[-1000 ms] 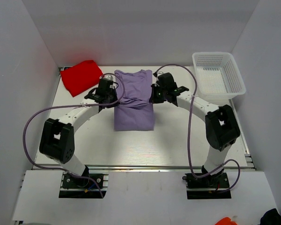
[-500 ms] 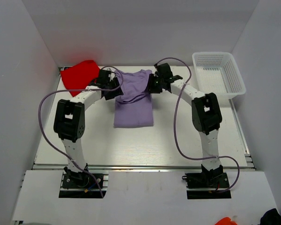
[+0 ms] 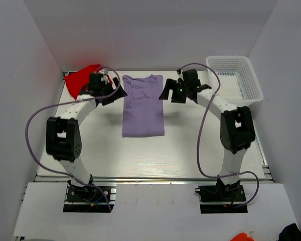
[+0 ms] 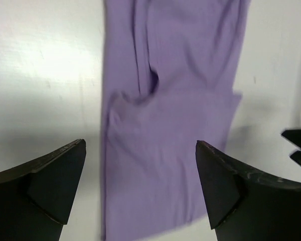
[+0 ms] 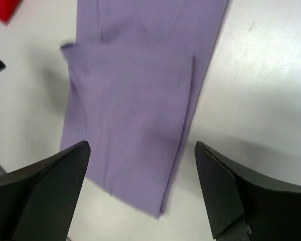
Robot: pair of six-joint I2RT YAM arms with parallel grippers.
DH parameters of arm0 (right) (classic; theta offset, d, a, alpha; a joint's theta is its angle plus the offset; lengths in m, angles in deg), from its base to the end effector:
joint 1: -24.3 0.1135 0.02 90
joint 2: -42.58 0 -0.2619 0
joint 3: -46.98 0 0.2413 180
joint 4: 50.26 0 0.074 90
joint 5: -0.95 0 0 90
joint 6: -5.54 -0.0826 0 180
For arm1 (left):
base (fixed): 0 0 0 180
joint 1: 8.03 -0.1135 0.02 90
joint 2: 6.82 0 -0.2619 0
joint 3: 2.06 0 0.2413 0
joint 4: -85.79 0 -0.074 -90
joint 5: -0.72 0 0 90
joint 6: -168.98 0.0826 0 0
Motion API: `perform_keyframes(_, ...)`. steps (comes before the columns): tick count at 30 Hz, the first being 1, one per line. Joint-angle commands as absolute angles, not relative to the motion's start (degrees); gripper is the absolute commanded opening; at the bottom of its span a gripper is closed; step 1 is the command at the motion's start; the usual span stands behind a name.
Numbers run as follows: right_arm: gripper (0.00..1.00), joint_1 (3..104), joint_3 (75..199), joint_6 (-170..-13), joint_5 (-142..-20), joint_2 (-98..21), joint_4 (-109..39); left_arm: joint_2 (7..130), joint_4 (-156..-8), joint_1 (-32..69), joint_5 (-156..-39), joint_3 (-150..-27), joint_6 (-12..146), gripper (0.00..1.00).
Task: Fold and stack the t-shirts
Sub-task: Fold the folded rectangular tshirt in 1/3 of the way
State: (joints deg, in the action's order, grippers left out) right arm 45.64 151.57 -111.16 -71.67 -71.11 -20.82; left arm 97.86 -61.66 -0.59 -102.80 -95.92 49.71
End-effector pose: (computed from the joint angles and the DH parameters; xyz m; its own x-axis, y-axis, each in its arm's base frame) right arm 0.4409 0.1988 0.2199 -0.7723 0.1586 -0.6151 -0.2439 0.8200 0.5177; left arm 0.4294 -0.0755 0.2156 -0.7379 -0.3830 -0.5556 -0.0761 0.8653 -0.4955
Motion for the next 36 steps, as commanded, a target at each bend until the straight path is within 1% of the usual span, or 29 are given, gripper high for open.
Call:
perform_keyframes(1,0.90,46.89,137.48,-107.93,-68.75,-62.13,-25.83,86.80,-65.82,1.81,-107.11,-83.14,52.61,1.00)
perform_keyframes(2,0.90,47.23,135.40,-108.10,-68.14,-59.84,-26.45,85.13,-66.89,1.81,-109.73,-80.38,52.62,1.00)
perform_keyframes(3,0.90,47.41,133.73,-109.06,-67.87,-58.95,-26.81,83.63,-67.42,2.34,-109.76,-78.01,52.62,1.00)
perform_keyframes(5,0.90,47.76,127.15,-110.73,-67.26,-56.49,-29.09,80.21,-66.64,2.96,-107.84,-72.83,53.14,1.00)
perform_keyframes(8,0.90,48.46,121.52,-112.31,-65.85,-56.30,-30.68,78.35,-65.23,4.01,-105.10,-68.85,54.46,1.00)
perform_keyframes(10,0.90,48.82,120.36,-112.85,-65.06,-57.35,-32.43,78.35,-64.44,4.53,-105.10,-66.84,54.46,0.97)
perform_keyframes(11,0.90,48.82,119.31,-114.07,-62.54,-58.05,-33.31,78.35,-66.09,5.15,-105.62,-65.78,54.98,0.95)
perform_keyframes(13,0.90,49.26,119.04,-115.04,-61.11,-59.11,-34.89,78.35,-68.64,5.68,-106.24,-61.92,53.76,0.94)
perform_keyframes(14,0.90,49.43,118.60,-115.57,-60.67,-59.81,-35.25,78.35,-70.74,5.68,-107.03,-60.85,53.76,0.90)
perform_keyframes(16,0.90,49.96,118.33,-116.10,-60.66,-60.52,-35.16,78.35,-71.29,6.20,-107.04,-58.74,52.88,0.86)
perform_keyframes(17,0.90,50.14,117.81,-116.62,-60.66,-60.78,-35.42,78.35,-71.81,6.21,-107.04,-58.73,52.88,0.83)
perform_keyframes(18,0.89,50.31,117.37,-117.06,-60.40,-60.78,-35.16,78.35,-71.82,6.21,-107.04,-57.78,52.88,0.82)
perform_keyframes(20,0.86,50.31,116.49,-117.59,-60.05,-61.04,-37.44,78.95,-73.22,6.82,-107.04,-55.93,52.35,0.75)
perform_keyframes(21,0.82,50.58,116.22,-117.86,-59.53,-61.39,-37.53,78.96,-74.53,6.82,-107.04,-54.70,51.74,0.73)
perform_keyframes(23,0.76,50.67,116.22,-118.12,-59.26,-62.18,-37.45,80.27,-75.77,7.35,-107.04,-53.64,51.12,0.65)
perform_keyframes(24,0.70,50.67,115.87,-118.21,-59.08,-62.19,-37.53,80.28,-75.77,7.35,-107.65,-53.64,51.12,0.62)
perform_keyframes(25,0.66,50.93,115.78,-118.47,-59.34,-62.36,-37.80,80.98,-75.77,7.96,-107.65,-53.64,51.12,0.59)
perform_keyframes(27,0.65,50.84,114.91,-119.00,-59.17,-62.63,-38.06,81.50,-76.30,7.97,-107.65,-53.64,51.12,0.55)
perform_keyframes(28,0.60,50.93,114.73,-119.18,-59.17,-62.71,-38.15,81.51,-76.30,8.66,-108.17,-53.64,51.12,0.52)
perform_keyframes(29,0.59,50.93,114.47,-119.09,-59.69,-63.15,-38.41,82.03,-76.91,8.67,-108.18,-53.03,51.12,0.50)
perform_keyframes(30,0.57,50.84,114.46,-119.18,-60.05,-63.07,-38.33,82.04,-77.44,9.19,-108.18,-53.02,51.12,0.45)
perform_keyframes(31,0.49,50.93,114.46,-119.18,-60.66,-63.33,-38.24,82.04,-77.44,9.20,-108.18,-53.02,51.12,0.42)
perform_keyframes(32,0.46,50.93,114.73,-119.18,-60.75,-63.59,-38.50,82.56,-77.44,9.20,-108.18,-52.50,51.12,0.41)
perform_keyframes(33,0.42,50.93,114.90,-119.18,-60.84,-63.86,-38.42,82.56,-77.44,9.20,-108.18,-52.49,51.12,0.33)
perform_keyframes(34,0.32,50.93,114.99,-119.00,-61.01,-64.38,-38.59,82.56,-77.44,9.20,-107.66,-52.49,51.12,0.28)
perform_keyframes(35,0.28,50.76,114.99,-119.00,-61.28,-64.56,-39.03,82.56,-77.44,9.20,-107.65,-52.49,51.12,0.26)
perform_keyframes(36,0.23,51.02,114.90,-119.09,-61.54,-64.74,-39.64,82.56,-77.44,9.20,-107.65,-52.49,51.12,0.16)
